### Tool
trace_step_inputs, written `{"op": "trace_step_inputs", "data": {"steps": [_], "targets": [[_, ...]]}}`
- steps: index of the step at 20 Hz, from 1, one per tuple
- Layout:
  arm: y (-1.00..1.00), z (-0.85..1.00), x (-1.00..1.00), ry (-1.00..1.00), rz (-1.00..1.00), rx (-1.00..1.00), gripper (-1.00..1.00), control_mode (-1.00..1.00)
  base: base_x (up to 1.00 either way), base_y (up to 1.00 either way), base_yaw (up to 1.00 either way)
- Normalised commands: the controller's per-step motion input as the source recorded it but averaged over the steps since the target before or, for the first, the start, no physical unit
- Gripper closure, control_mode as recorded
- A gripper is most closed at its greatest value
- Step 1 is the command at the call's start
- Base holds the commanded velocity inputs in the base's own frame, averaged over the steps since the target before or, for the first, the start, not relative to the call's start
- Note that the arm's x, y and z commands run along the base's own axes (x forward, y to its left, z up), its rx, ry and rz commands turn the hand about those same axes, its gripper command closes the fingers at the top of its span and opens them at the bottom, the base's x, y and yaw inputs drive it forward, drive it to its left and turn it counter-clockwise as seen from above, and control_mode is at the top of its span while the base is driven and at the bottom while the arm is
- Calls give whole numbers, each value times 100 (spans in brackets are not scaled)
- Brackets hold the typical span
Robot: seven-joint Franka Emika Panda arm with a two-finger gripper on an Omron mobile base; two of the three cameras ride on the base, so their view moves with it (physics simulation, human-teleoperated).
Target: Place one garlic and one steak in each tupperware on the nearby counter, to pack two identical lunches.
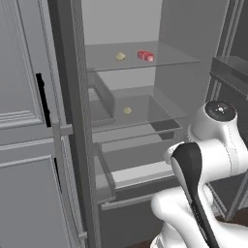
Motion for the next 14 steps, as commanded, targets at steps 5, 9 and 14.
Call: {"op": "trace_step_inputs", "data": {"steps": [5, 9, 14], "targets": [[0, 0, 0, 0, 0, 0, -100, 100, 11, 1, -25], [1, 0, 58, -13, -1, 4, -100, -100, 0, 0, 0], [18, -1, 83, -21, 0, 2, -100, -100, 0, 0, 0]]}}
